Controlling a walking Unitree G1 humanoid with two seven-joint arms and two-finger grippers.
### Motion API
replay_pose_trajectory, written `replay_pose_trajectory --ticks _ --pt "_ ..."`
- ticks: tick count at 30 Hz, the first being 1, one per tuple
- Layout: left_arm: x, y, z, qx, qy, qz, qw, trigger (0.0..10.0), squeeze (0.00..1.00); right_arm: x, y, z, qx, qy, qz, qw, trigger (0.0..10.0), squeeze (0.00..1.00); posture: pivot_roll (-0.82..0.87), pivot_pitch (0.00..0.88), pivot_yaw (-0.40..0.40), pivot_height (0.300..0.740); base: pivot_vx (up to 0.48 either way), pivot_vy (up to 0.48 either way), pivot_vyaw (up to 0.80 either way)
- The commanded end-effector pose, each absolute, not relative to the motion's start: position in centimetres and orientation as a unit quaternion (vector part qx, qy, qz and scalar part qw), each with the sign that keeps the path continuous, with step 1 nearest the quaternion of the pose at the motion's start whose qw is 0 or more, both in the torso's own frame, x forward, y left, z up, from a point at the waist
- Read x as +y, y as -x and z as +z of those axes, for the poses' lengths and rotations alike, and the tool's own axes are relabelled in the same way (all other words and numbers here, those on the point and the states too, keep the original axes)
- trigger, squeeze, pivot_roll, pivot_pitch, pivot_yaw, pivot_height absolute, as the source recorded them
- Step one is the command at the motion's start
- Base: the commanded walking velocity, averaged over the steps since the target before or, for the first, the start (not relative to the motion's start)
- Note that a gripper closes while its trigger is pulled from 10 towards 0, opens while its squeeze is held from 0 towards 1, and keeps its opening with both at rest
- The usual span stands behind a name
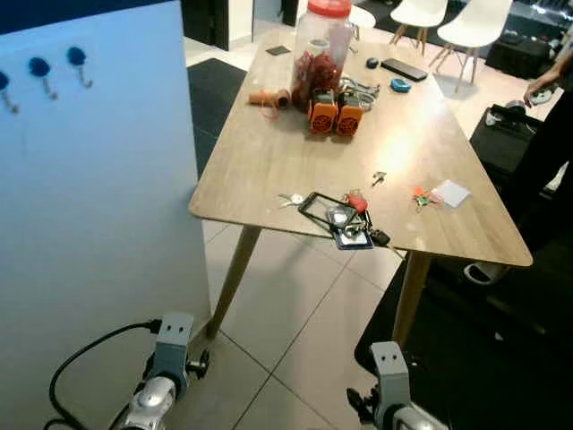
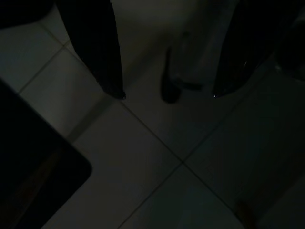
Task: Hang keys on a hook
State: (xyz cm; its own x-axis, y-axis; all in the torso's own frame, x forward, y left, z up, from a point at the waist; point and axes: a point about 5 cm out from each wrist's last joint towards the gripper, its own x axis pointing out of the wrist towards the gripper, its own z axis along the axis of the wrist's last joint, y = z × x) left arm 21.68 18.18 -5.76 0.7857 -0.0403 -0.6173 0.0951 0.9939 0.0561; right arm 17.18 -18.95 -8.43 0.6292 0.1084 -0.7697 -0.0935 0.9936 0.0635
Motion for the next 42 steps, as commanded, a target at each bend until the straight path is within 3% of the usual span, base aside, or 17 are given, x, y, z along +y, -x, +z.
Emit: replay_pose_trajectory --ticks 1,22,42 --pt "18.31 -21.17 -5.95 0.322 -0.038 -0.027 0.946 10.0 0.0 -18.62 -17.75 -8.21 0.422 -0.006 0.064 0.904 10.0 0.0 0.07 0.022 -0.082 0.74 0.0 0.0 0.0" --pt "18.84 -20.65 -5.99 0.314 -0.047 -0.041 0.947 10.0 0.0 -18.1 -17.33 -8.45 0.428 -0.006 0.077 0.9 10.0 0.0 0.07 0.014 -0.082 0.74 0.0 0.0 0.0" --pt "18.65 -20.94 -5.85 0.311 -0.038 -0.051 0.948 10.0 0.0 -18.1 -17.08 -8.56 0.432 -0.005 0.081 0.898 10.0 0.0 0.08 0.012 -0.082 0.74 0.0 -0.346 0.0"
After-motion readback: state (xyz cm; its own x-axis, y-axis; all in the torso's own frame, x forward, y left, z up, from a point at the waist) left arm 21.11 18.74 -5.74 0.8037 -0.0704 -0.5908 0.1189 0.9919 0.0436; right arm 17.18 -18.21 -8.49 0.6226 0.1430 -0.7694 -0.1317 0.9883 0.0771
